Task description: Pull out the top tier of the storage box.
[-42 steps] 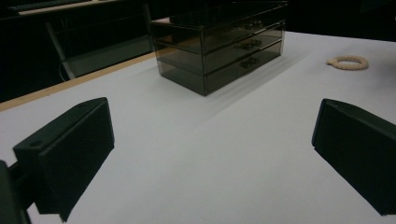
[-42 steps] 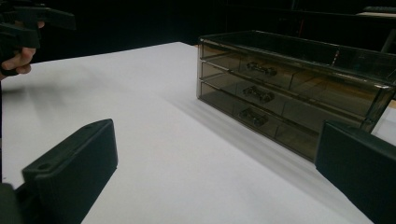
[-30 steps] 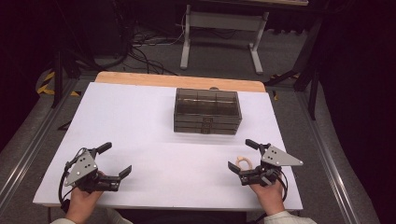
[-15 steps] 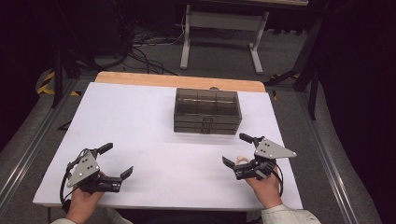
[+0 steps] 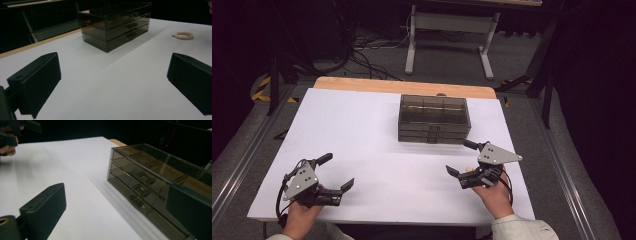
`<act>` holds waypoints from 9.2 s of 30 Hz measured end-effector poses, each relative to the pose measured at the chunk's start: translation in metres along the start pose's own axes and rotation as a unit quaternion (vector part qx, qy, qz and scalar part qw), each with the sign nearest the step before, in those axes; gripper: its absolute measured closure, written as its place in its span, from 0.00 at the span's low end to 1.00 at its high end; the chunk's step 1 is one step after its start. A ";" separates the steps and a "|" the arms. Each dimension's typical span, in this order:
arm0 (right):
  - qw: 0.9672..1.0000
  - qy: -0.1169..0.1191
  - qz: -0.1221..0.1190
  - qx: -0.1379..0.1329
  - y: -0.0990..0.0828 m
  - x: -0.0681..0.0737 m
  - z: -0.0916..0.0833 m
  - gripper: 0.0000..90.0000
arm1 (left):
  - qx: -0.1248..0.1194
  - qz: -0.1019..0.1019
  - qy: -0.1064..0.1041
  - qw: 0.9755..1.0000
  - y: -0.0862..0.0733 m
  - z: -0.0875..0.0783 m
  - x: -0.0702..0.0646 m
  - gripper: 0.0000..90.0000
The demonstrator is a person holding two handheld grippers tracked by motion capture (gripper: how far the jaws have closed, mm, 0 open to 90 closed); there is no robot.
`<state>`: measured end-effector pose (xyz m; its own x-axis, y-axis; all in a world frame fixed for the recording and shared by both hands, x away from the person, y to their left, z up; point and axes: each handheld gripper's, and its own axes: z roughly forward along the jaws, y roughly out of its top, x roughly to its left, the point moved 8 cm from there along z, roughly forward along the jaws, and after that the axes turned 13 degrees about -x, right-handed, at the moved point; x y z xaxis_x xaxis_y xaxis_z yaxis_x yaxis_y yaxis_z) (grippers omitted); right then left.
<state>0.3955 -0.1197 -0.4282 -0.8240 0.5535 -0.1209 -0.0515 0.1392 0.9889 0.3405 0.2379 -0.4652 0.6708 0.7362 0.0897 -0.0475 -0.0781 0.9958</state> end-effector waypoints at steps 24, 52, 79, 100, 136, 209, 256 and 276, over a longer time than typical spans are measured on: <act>0.977 -0.054 -0.179 0.099 0.002 0.001 0.022 0.22 | -0.007 -0.009 0.002 1.000 0.003 -0.003 0.000 0.00; 0.867 -0.162 -0.434 0.185 -0.007 0.000 0.034 0.40 | -0.006 -0.007 0.006 1.000 0.002 -0.002 0.000 0.00; 0.774 -0.211 -0.552 0.227 -0.027 0.006 0.053 0.51 | -0.002 0.000 0.005 1.000 0.001 -0.001 0.000 0.00; 0.736 -0.236 -0.595 0.222 -0.037 0.005 0.071 0.58 | -0.001 0.003 0.001 1.000 0.001 -0.001 -0.001 0.00; 0.720 -0.248 -0.595 0.257 -0.053 -0.027 0.106 0.78 | 0.004 0.007 -0.009 1.000 0.001 -0.001 -0.003 0.00; 0.743 -0.204 -0.592 0.237 -0.046 0.011 0.080 0.62 | 0.002 0.010 -0.001 1.000 0.001 -0.001 -0.001 0.00; 0.949 -0.075 -0.302 0.055 0.012 0.032 0.042 0.47 | 0.005 0.010 -0.004 1.000 0.000 -0.001 -0.002 0.00; 0.995 0.024 -0.100 0.015 0.025 0.013 0.031 0.41 | 0.003 0.012 0.000 1.000 0.001 -0.001 -0.002 0.00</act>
<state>0.4010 -0.0837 -0.4074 -0.8247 0.4725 -0.3108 -0.2015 0.2681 0.9421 0.3383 0.2368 -0.4644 0.6702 0.7335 0.1127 -0.0584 -0.0993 0.9933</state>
